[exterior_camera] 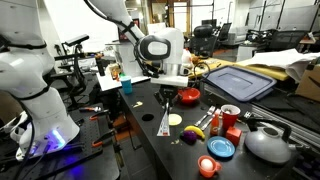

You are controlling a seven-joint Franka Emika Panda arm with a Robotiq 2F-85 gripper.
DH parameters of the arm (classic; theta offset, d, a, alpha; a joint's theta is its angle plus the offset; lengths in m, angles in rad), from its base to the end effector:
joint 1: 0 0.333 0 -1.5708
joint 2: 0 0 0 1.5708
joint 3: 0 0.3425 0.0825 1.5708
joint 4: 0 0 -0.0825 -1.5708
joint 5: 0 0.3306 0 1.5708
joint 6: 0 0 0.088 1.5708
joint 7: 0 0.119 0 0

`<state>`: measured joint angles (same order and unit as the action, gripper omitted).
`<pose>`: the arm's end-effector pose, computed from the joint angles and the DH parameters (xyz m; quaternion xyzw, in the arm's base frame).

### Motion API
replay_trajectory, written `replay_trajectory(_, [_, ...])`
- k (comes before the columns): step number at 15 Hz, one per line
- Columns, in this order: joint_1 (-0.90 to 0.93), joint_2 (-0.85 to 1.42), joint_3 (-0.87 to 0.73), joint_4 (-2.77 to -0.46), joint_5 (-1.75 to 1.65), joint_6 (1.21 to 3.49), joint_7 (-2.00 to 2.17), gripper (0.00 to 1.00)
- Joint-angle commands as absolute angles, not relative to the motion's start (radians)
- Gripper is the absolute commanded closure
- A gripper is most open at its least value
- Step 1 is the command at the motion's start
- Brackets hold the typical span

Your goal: Move the toothpaste tube and red bowl to the left.

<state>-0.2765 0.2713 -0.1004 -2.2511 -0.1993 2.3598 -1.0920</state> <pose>0.4620 -0.1868 0.2889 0.9012 0.4186 -0.1122 0.0033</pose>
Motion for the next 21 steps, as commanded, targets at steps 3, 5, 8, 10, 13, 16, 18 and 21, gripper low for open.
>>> replay_trajectory(3, [-0.176,0.151,-0.077,-2.242,-0.194,2.254,-0.982,0.97])
replay_trajectory(5, [-0.138,0.139,-0.065,-2.225,-0.2,2.23,-0.925,0.97])
replay_trajectory(8, [-0.088,0.145,-0.041,-2.193,-0.209,2.212,-0.827,0.97])
replay_trajectory(10, [-0.058,0.154,-0.025,-2.17,-0.215,2.205,-0.752,0.97])
replay_trajectory(13, [-0.022,0.165,-0.001,-2.144,-0.218,2.199,-0.651,0.97])
replay_trajectory(16, [0.001,0.178,0.018,-2.121,-0.215,2.194,-0.566,0.97])
replay_trajectory(18, [0.011,0.187,0.028,-2.11,-0.219,2.193,-0.516,0.97])
replay_trajectory(21, [0.02,0.202,0.04,-2.094,-0.204,2.188,-0.469,0.97])
